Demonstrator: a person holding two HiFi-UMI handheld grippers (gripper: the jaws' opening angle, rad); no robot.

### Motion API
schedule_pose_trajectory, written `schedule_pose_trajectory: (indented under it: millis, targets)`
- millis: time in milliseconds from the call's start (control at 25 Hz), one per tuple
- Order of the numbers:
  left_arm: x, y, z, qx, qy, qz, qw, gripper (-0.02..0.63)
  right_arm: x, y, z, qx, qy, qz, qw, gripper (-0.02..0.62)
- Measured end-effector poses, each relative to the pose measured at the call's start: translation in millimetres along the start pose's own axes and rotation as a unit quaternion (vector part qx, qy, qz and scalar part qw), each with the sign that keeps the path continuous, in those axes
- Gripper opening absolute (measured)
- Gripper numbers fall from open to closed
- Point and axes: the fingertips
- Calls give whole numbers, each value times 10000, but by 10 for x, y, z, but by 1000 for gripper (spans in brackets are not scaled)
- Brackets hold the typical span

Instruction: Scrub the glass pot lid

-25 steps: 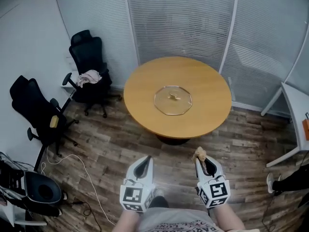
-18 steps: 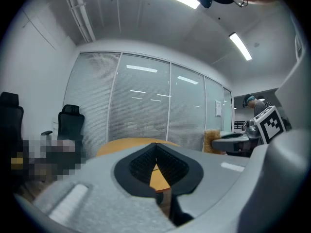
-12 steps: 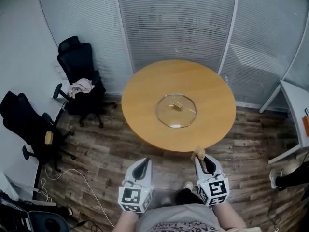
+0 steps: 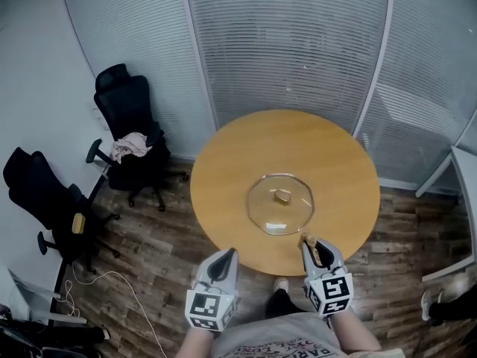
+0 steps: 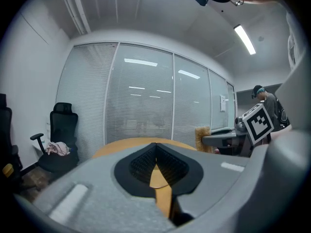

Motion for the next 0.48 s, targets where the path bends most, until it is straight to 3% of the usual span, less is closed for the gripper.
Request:
schedule_pose_trajectory:
  millis: [240,480]
  targets:
    - [220,1101,97,284,-173,52,9994,6,11,881,-830,273,57,10,9996,78]
    - [231,1922,218,358,-230,260,9988,6,-136,1512,-1235,576,21,238,9981,78]
Point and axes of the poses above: the fingertips, and each gripper's own axes: y forward along the fingers, z to its left, x out of its top, and after that the axes turned 14 degrees about -y, right-handed
